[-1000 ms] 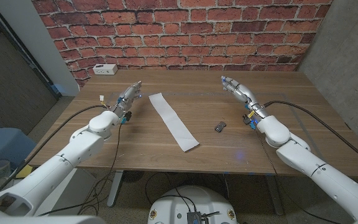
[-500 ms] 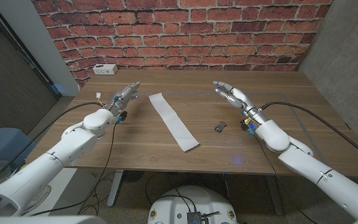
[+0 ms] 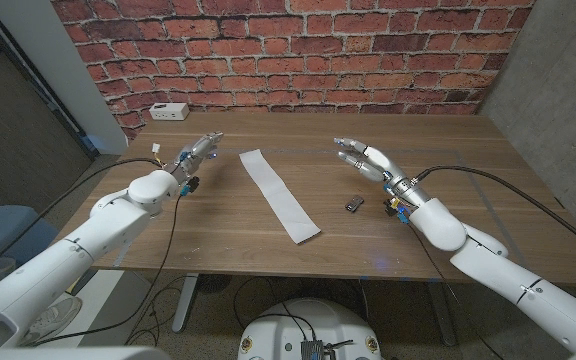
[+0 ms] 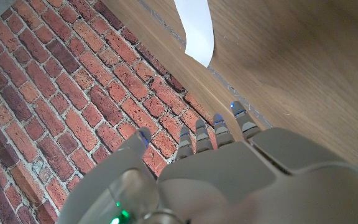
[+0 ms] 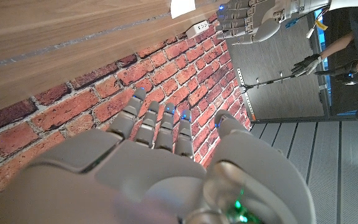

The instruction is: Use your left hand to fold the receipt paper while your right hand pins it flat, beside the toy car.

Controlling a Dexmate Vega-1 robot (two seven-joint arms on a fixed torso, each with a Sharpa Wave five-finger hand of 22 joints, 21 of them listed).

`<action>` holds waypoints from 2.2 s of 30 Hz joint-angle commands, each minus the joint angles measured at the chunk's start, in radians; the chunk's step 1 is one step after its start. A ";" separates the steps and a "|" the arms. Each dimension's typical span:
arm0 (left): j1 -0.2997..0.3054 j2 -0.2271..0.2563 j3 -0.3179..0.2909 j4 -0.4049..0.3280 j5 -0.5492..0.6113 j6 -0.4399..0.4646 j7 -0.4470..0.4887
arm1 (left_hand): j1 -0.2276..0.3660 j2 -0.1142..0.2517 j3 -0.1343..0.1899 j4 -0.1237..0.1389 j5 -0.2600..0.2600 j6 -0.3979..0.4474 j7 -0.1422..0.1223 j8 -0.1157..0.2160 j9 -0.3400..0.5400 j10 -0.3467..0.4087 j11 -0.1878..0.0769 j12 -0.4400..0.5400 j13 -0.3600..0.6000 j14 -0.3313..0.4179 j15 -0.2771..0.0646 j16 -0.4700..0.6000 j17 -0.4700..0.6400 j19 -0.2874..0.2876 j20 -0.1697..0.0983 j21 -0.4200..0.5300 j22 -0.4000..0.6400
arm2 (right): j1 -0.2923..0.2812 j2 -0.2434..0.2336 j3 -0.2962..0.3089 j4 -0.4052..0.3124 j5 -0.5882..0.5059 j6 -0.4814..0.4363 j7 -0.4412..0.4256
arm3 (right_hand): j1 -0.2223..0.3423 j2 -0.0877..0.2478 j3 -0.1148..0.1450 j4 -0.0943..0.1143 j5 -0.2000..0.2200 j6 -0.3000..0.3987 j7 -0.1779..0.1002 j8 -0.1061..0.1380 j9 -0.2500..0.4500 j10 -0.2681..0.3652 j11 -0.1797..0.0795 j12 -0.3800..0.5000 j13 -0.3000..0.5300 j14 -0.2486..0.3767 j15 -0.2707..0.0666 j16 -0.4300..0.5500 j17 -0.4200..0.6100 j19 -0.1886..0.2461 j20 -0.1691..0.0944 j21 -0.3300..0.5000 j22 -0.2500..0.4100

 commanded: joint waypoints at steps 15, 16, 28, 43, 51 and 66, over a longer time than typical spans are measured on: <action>-0.062 0.067 0.039 -0.027 0.074 0.136 -0.026 | 0.017 0.011 0.013 -0.003 -0.006 0.009 -0.002 -0.006 0.003 0.007 0.001 -0.005 0.004 0.007 -0.003 -0.006 0.004 0.012 0.005 -0.004 0.003 | -0.019 -0.016 -0.040 -0.066 -0.229 0.028 -0.024 | 0.023 -0.005 0.025 -0.003 0.000 0.044 -0.006 0.004 0.003 0.038 0.000 0.006 0.005 0.030 -0.019 0.010 0.006 0.023 -0.004 0.010 0.006; -0.066 0.069 0.042 -0.026 0.077 0.140 -0.028 | 0.017 0.011 0.013 -0.003 -0.006 0.009 -0.003 -0.006 0.003 0.007 0.000 -0.005 0.004 0.007 -0.004 -0.006 0.004 0.013 0.005 -0.004 0.003 | -0.019 -0.016 -0.042 -0.067 -0.236 0.030 -0.024 | 0.024 -0.005 0.025 -0.003 0.000 0.044 -0.006 0.004 0.003 0.039 0.000 0.006 0.005 0.030 -0.019 0.010 0.006 0.024 -0.003 0.010 0.006; -0.109 0.097 0.073 -0.026 0.122 0.188 -0.067 | 0.019 0.012 0.017 -0.003 -0.008 0.007 -0.006 -0.009 0.004 0.008 -0.003 -0.009 0.005 0.008 -0.008 -0.009 0.005 0.014 0.005 -0.006 0.004 | -0.011 -0.018 -0.074 -0.071 -0.319 0.072 -0.030 | 0.038 -0.003 0.040 -0.010 -0.001 0.093 -0.001 0.008 0.003 0.071 -0.003 0.007 0.005 0.050 -0.030 0.015 0.008 0.038 -0.006 0.010 0.006; -0.176 0.106 0.123 -0.029 0.204 0.278 -0.085 | 0.058 -0.004 0.034 -0.046 -0.015 0.013 0.000 -0.014 0.005 0.023 -0.006 -0.020 0.005 0.027 -0.056 -0.017 0.000 0.033 -0.124 -0.011 0.003 | 0.008 -0.018 -0.112 -0.060 -0.394 0.112 -0.017 | 0.050 -0.001 0.052 -0.014 -0.002 0.118 -0.003 0.008 0.003 0.086 -0.003 0.004 0.005 0.061 -0.040 0.018 0.010 0.049 -0.009 0.011 0.006; -0.253 0.102 0.181 -0.031 0.267 0.385 -0.128 | 0.110 -0.015 0.045 -0.106 -0.020 0.017 -0.008 -0.015 0.005 0.050 -0.023 -0.023 0.004 0.075 -0.079 -0.011 -0.002 0.069 -0.113 -0.008 0.001 | 0.020 -0.012 -0.136 -0.046 -0.414 0.129 -0.002 | 0.056 0.000 0.059 -0.015 -0.003 0.124 -0.005 0.002 0.004 0.091 -0.006 -0.001 0.005 0.062 -0.043 0.019 0.013 0.052 -0.014 0.010 0.006; -0.382 0.073 0.285 0.016 0.380 0.433 -0.234 | 0.154 -0.041 0.039 -0.167 -0.024 0.048 -0.014 -0.008 0.005 0.079 -0.040 -0.023 0.005 0.091 -0.094 -0.016 -0.001 0.075 -0.091 -0.017 0.001 | 0.043 -0.002 -0.189 0.004 -0.464 0.124 0.019 | 0.068 0.002 0.072 -0.016 -0.005 0.167 -0.006 0.005 0.005 0.102 -0.009 -0.008 0.006 0.055 -0.050 0.015 0.016 0.050 -0.021 0.005 0.007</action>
